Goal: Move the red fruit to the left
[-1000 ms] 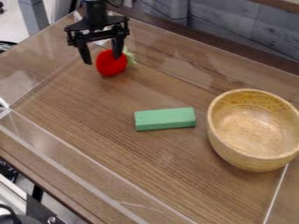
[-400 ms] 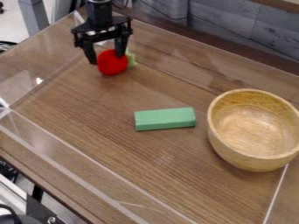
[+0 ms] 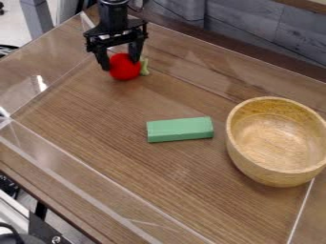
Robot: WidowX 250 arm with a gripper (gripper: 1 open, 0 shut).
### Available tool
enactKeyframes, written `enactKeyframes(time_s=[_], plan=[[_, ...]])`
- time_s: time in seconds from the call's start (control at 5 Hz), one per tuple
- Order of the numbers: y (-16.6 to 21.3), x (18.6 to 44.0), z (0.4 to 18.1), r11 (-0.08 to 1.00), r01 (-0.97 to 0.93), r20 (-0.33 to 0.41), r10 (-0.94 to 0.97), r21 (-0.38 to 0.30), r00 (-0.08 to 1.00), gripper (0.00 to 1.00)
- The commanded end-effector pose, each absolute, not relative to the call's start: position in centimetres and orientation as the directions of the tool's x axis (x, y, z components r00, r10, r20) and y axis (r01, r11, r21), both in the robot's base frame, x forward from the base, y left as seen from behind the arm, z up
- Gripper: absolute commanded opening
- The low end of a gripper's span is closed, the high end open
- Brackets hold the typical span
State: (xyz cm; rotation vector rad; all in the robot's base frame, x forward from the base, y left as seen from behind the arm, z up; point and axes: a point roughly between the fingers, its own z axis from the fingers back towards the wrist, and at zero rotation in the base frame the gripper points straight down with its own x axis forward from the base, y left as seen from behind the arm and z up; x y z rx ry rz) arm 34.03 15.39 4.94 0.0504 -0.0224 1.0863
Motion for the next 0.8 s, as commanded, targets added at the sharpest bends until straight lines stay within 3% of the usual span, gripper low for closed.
enactKeyframes(time_s=[0.0,0.6], plan=[[15.35,34.54,6.38,0.510,-0.860,0.077,0.857,0.017,0.510,1.00],[15.21,34.08,5.88,0.607,-0.794,0.040,0.793,0.042,0.608,1.00]])
